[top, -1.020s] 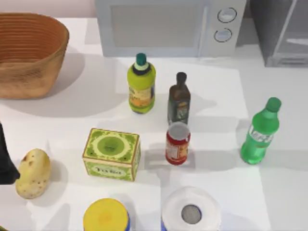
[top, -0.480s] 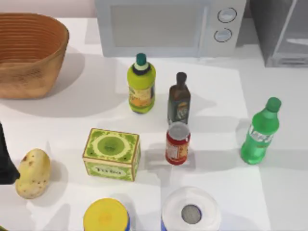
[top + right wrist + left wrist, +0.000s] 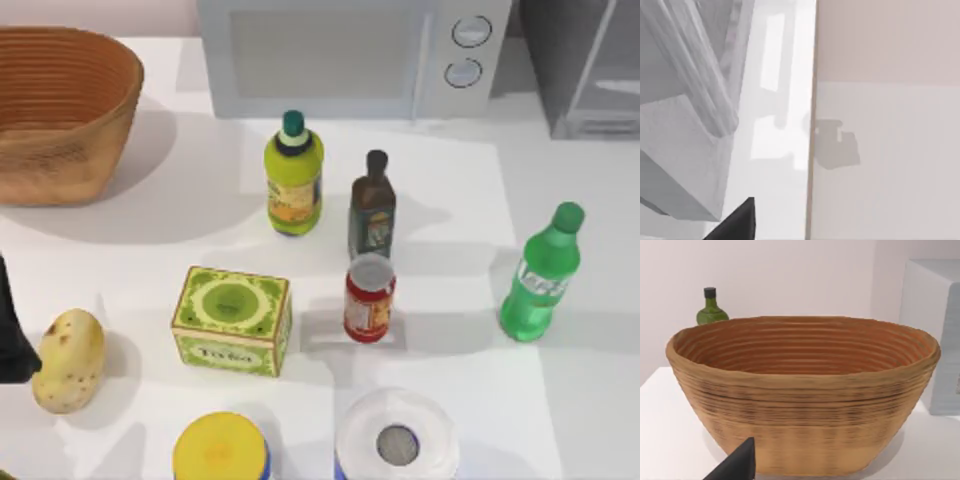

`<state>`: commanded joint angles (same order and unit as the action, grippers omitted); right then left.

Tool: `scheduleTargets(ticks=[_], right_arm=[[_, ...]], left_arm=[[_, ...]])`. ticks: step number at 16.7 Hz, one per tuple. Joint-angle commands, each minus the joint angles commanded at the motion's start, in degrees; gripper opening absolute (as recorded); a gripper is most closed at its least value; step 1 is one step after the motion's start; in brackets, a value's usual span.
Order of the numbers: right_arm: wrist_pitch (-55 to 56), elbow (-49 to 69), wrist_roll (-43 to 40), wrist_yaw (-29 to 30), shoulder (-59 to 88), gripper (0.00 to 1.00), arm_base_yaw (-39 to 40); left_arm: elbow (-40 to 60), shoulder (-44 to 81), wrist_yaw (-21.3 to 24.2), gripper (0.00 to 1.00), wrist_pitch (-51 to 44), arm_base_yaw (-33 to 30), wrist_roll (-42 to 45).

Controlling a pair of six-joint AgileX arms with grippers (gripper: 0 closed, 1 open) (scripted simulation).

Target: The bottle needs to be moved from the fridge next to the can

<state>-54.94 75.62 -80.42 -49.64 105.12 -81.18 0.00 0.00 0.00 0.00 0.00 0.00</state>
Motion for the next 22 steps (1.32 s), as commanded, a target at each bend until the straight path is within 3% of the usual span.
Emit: scheduleTargets(ticks=[5,9,18,22], right_arm=[[21.16,-0.62,26.04,3.46,0.18,1.0,15.26],[33.83,-0.96,39.73,5.45,0.08,1.0,24.58],[38.31,-2.15,44.31,6.79,-0.5,1.0,27.92],[42.14,-5.95,52.24,14.83,-2.14,1.0,35.53]], left_arm=[[0.0,0.0,0.0,1.0,0.0,0.0,0.0],[0.0,0.0,0.0,1.0,0.0,0.0,0.0],[0.0,0.0,0.0,1.0,0.0,0.0,0.0],[0.0,0.0,0.0,1.0,0.0,0.0,0.0]])
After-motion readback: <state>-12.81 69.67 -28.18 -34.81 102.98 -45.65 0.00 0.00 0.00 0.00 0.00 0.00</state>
